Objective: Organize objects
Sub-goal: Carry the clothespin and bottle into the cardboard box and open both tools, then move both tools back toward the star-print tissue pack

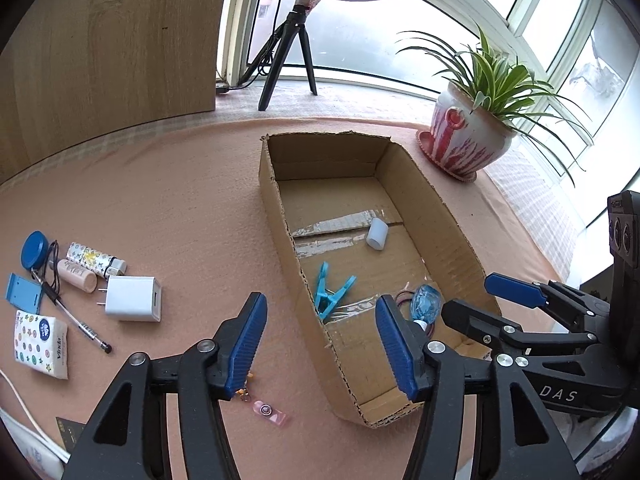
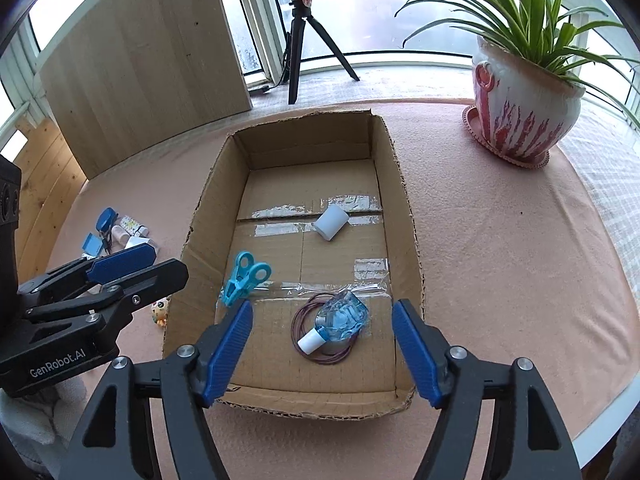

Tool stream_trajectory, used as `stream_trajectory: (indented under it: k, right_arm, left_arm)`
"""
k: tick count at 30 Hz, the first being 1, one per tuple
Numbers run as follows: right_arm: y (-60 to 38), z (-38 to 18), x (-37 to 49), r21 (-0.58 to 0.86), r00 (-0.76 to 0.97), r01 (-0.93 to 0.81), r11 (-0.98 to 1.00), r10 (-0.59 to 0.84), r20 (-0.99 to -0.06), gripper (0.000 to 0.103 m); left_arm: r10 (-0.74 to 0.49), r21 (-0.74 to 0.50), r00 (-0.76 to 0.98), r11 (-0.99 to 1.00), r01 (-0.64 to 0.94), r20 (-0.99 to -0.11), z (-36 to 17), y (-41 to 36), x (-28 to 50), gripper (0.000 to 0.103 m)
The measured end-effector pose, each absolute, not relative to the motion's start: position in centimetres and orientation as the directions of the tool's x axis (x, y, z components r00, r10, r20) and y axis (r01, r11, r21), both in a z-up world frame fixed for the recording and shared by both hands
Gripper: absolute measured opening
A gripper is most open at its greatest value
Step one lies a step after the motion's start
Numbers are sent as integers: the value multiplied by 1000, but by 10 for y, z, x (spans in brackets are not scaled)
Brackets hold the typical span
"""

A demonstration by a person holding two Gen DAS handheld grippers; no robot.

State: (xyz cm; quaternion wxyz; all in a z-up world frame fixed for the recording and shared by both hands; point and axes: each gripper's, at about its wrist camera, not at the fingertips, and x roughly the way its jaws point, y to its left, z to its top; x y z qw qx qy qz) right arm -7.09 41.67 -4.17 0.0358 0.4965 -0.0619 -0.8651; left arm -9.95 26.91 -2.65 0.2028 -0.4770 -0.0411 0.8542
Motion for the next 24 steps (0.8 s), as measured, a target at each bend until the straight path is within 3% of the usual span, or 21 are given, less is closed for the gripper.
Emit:
stream_trajectory:
  k: [11,24]
  right_arm:
    - [383,-36,-74,192,-502,67,-979,-200,-842,69]
    - [281,-36,-87,251,-413,299,-921,-362,-836,69]
  left_arm:
    - [308,-266,-495,-951,-156,-813,-28,194,-84,64]
    - [132,-263,-535,-948,176,-834,-41,42,-23,67]
